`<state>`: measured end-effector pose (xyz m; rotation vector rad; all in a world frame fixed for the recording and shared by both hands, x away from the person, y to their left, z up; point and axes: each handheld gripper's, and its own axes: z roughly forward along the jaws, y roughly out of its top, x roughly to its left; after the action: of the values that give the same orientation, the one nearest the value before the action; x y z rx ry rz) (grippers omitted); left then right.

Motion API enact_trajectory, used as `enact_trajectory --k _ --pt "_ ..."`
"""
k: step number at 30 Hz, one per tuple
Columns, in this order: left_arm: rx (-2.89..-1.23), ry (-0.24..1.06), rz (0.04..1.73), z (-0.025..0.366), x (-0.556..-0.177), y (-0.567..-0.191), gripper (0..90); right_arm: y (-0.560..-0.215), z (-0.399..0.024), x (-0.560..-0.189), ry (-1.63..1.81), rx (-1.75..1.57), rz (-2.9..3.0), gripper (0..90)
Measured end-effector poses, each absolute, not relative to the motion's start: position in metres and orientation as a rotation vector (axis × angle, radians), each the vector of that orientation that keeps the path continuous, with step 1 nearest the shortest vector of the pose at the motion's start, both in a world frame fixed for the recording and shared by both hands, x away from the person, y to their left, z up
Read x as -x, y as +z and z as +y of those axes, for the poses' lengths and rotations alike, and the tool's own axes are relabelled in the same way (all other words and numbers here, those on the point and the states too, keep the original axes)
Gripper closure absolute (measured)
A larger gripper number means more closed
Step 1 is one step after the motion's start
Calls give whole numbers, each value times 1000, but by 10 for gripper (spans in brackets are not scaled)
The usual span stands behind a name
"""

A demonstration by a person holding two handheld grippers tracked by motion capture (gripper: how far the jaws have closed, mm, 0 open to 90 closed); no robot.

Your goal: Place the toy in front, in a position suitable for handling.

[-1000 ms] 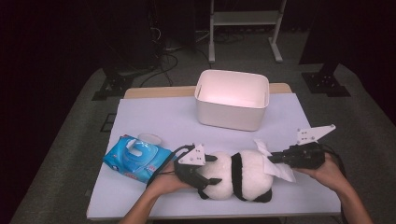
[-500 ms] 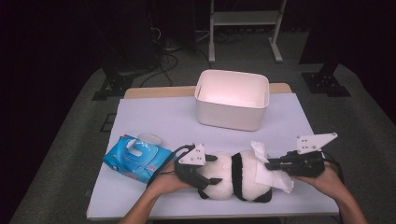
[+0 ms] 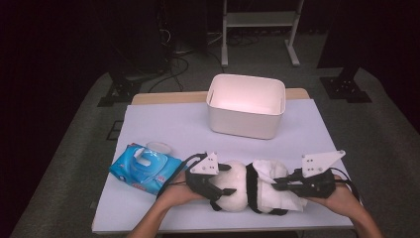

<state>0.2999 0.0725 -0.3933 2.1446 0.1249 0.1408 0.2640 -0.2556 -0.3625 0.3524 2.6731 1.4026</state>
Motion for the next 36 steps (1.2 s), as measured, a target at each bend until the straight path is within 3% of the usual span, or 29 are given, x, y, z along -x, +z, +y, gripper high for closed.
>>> enact_trajectory --k 6,14,22,28,36 --pt "-2148 146 123 70 -300 -393 274 -365 -267 -259 1405 -405 2654 842" --pt "-2136 145 133 72 -301 -393 267 -360 -209 -265 1267 -227 2698 843" --pt "-2131 143 139 83 -297 -386 198 -364 -240 -272 1259 -345 2669 848" --pt "-2150 108 144 78 -298 -395 200 -363 -268 -274 1288 -441 2620 847" --pt "-2140 84 153 64 -305 -405 237 -361 -253 -273 1306 -374 2632 845"
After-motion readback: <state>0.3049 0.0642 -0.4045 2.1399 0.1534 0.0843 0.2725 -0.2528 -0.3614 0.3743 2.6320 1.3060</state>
